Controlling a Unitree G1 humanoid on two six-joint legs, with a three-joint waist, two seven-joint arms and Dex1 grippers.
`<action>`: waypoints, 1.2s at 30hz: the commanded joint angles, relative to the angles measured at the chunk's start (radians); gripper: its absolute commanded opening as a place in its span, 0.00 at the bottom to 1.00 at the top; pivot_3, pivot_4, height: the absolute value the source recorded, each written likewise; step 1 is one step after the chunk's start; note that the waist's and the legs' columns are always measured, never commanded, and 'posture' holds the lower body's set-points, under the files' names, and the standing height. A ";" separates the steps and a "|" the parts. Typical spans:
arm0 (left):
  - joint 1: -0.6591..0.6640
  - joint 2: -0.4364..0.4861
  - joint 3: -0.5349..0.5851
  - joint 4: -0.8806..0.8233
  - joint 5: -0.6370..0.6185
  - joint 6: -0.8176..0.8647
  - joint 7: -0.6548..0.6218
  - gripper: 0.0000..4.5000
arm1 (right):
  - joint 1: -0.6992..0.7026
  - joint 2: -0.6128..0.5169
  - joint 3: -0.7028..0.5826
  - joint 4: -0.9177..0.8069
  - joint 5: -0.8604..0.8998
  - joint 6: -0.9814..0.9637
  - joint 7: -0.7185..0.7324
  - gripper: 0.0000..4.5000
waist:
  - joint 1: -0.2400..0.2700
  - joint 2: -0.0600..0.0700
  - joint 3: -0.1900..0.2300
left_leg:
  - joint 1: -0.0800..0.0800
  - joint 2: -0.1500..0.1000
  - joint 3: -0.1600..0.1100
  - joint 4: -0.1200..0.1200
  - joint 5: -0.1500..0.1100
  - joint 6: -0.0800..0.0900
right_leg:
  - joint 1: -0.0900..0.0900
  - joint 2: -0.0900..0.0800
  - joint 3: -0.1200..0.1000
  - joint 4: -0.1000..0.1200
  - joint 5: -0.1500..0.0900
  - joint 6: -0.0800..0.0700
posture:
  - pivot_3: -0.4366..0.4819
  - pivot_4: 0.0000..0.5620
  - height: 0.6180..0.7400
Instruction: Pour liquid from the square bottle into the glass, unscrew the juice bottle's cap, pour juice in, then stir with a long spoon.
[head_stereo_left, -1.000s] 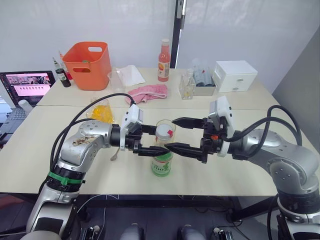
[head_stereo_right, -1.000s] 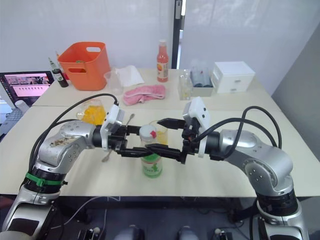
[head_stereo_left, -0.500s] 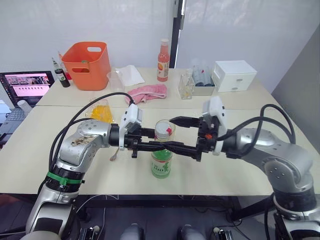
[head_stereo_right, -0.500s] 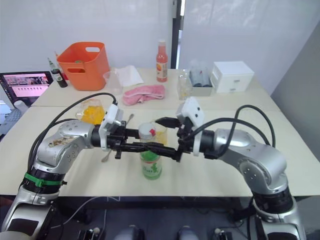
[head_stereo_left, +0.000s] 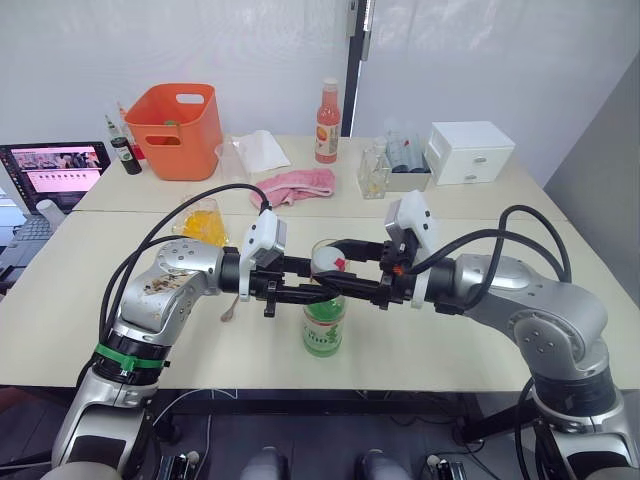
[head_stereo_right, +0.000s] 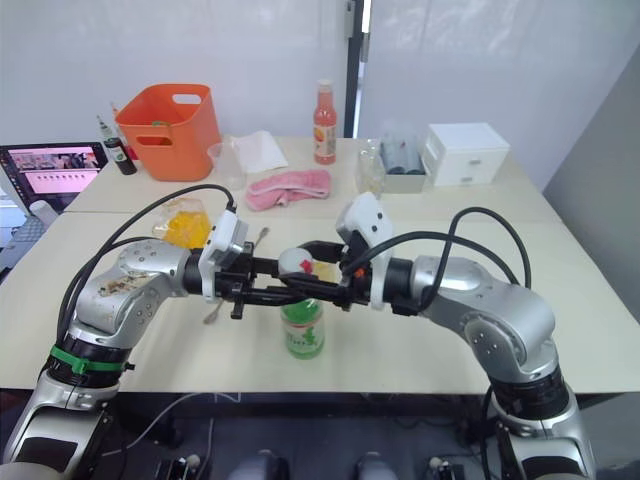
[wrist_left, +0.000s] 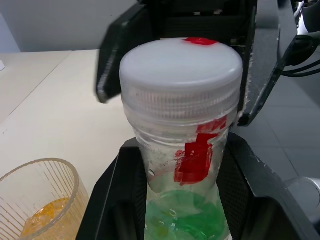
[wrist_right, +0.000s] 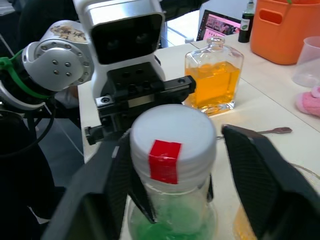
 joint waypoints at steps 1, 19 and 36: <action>-0.003 0.011 0.001 -0.025 0.012 -0.021 -0.006 0.31 | -0.017 0.004 -0.028 -0.006 0.003 0.002 -0.012 0.39 | 0.000 0.000 0.000 | 0.000 0.000 0.000 0.000 0.000 0.000 | 0.000 0.000 0.000 0.000 0.000 0.000 | 0.48 0.27 0.79; -0.014 0.030 -0.031 0.010 0.030 -0.077 -0.074 0.31 | -0.417 0.045 0.205 0.696 -0.167 -0.266 0.866 0.39 | -0.014 0.000 0.000 | 0.001 0.002 0.000 0.000 0.000 0.000 | 0.000 0.004 0.000 0.000 0.000 0.000 | 0.48 0.27 0.79; -0.030 0.015 -0.035 0.031 0.045 -0.096 -0.059 0.31 | -0.342 0.045 0.034 0.459 -0.151 -0.158 0.796 0.97 | 0.006 0.001 0.000 | -0.001 0.000 -0.001 0.001 0.000 0.000 | -0.001 0.001 -0.001 0.001 0.000 0.000 | 0.48 0.27 0.79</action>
